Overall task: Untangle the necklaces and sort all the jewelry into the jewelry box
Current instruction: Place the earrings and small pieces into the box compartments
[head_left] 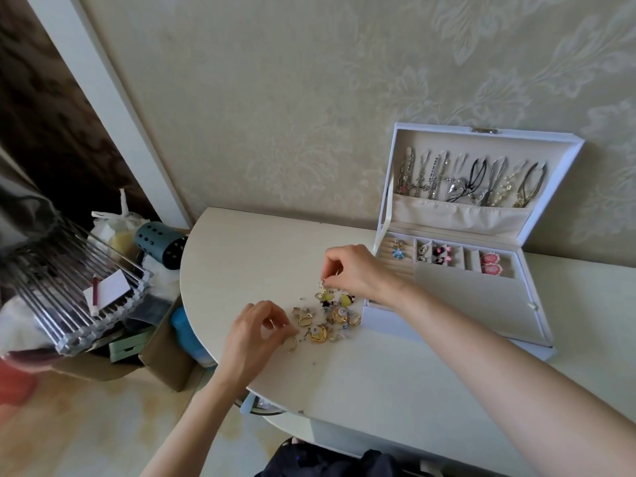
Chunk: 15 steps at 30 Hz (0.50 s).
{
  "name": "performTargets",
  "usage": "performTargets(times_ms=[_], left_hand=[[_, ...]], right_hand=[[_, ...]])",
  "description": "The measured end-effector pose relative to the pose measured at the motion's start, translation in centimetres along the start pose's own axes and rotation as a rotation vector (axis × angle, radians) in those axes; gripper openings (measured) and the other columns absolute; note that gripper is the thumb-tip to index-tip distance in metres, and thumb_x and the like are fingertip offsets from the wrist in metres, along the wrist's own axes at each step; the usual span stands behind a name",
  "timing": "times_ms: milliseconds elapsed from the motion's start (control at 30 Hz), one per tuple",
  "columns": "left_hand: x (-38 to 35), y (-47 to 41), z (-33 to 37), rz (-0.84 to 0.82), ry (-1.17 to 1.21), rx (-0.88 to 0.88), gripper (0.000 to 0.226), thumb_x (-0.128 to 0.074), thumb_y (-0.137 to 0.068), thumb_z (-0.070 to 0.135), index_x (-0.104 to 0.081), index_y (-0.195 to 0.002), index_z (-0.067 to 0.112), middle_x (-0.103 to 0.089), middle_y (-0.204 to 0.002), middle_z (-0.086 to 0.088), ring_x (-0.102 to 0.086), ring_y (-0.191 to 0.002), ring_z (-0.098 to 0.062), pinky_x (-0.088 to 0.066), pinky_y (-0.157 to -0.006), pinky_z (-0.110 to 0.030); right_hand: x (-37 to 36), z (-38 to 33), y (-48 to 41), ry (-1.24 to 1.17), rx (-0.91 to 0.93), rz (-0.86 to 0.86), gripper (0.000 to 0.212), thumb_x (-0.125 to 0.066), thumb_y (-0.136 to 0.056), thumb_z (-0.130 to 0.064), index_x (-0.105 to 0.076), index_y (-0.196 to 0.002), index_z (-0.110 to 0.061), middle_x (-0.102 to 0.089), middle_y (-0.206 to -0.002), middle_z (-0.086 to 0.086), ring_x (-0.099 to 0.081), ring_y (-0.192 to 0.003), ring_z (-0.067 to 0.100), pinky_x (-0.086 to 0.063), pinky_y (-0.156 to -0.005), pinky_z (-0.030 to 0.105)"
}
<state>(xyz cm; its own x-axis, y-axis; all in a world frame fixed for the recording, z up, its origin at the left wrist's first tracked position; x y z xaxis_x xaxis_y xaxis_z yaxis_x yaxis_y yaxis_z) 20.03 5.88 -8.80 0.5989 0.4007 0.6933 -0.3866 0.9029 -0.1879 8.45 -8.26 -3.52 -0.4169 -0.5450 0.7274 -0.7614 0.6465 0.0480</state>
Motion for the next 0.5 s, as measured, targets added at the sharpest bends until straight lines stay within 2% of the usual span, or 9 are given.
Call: performTargets(times_ms=[33,100,167,233,333,433,500], left_hand=[[-0.2,0.2,-0.1,-0.035,-0.042,-0.029,0.023,-0.076,-0.068,0.045,-0.059,-0.076,0.031,-0.057,-0.081,0.018,-0.049,-0.081,-0.003,-0.035,-0.067,-0.013],[-0.8,0.5,-0.5,-0.085,-0.163,-0.098,0.041,-0.060,-0.060,0.065,-0.064,-0.081,0.030,-0.053,-0.085,0.018,-0.046,-0.082,-0.006,-0.034,-0.071,-0.013],[-1.2,0.5,-0.9,-0.089,-0.220,-0.103,0.050,-0.052,-0.057,0.069,-0.066,-0.082,0.028,-0.050,-0.086,0.017,-0.044,-0.082,-0.010,-0.031,-0.071,-0.012],[-1.1,0.4,-0.6,-0.051,-0.227,-0.126,0.049,-0.054,-0.059,0.067,-0.064,-0.081,0.025,-0.049,-0.086,0.016,-0.044,-0.079,-0.010,-0.031,-0.069,-0.012],[-0.6,0.1,1.1,-0.004,-0.157,-0.180,0.042,-0.067,-0.064,0.061,-0.061,-0.083,0.024,-0.052,-0.085,0.016,-0.046,-0.074,-0.004,-0.035,-0.063,-0.010],[-1.0,-1.5,4.4,0.011,0.045,-0.175,0.028,-0.077,-0.070,0.034,-0.061,-0.085,0.017,-0.056,-0.086,0.013,-0.052,-0.075,-0.001,-0.037,-0.061,-0.007],[-2.3,-3.3,7.6,-0.008,0.141,-0.185,0.026,-0.080,-0.070,0.016,-0.060,-0.085,0.013,-0.057,-0.086,0.008,-0.053,-0.072,0.001,-0.038,-0.061,-0.008]], right_hand=[[0.0,0.1,0.1,-0.014,0.002,-0.003,0.013,-0.062,-0.076,0.003,-0.068,-0.079,-0.008,-0.067,-0.078,0.004,-0.059,-0.066,0.011,-0.045,-0.060,0.017],[-0.1,0.1,0.3,-0.014,-0.001,-0.023,0.022,-0.060,-0.076,0.004,-0.070,-0.081,-0.014,-0.065,-0.075,0.003,-0.055,-0.059,0.007,-0.041,-0.054,0.011],[-0.2,0.2,0.4,-0.031,-0.019,-0.046,0.027,-0.057,-0.078,0.006,-0.072,-0.083,-0.015,-0.065,-0.074,0.006,-0.055,-0.055,0.008,-0.040,-0.051,0.011],[-0.1,0.2,0.6,-0.054,-0.032,-0.051,0.028,-0.055,-0.078,0.008,-0.073,-0.083,-0.013,-0.069,-0.076,0.010,-0.057,-0.053,0.009,-0.041,-0.048,0.011],[1.0,0.2,0.8,-0.060,-0.045,0.003,0.025,-0.056,-0.078,0.007,-0.073,-0.081,-0.011,-0.071,-0.078,0.008,-0.061,-0.056,0.010,-0.046,-0.053,0.012],[3.5,1.0,1.1,-0.115,-0.074,0.082,0.023,-0.059,-0.078,0.007,-0.072,-0.080,-0.012,-0.067,-0.075,-0.001,-0.057,-0.051,0.003,-0.044,-0.052,0.011],[5.5,1.9,1.5,-0.136,-0.098,0.139,0.027,-0.062,-0.077,0.007,-0.071,-0.078,-0.018,-0.064,-0.072,-0.004,-0.051,-0.045,-0.002,-0.042,-0.052,0.011]])
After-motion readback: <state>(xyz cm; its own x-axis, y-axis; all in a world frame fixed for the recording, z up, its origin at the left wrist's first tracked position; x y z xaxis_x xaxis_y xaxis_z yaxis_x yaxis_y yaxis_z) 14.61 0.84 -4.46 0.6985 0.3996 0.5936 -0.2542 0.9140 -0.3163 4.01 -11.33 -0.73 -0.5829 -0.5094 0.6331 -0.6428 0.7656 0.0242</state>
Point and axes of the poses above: each hand's wrist, its own y-axis away from the middle knuckle, its own x-axis out of the back of the hand, z = x × y, the point moved 7 cm from there along -y, towards the middle knuckle
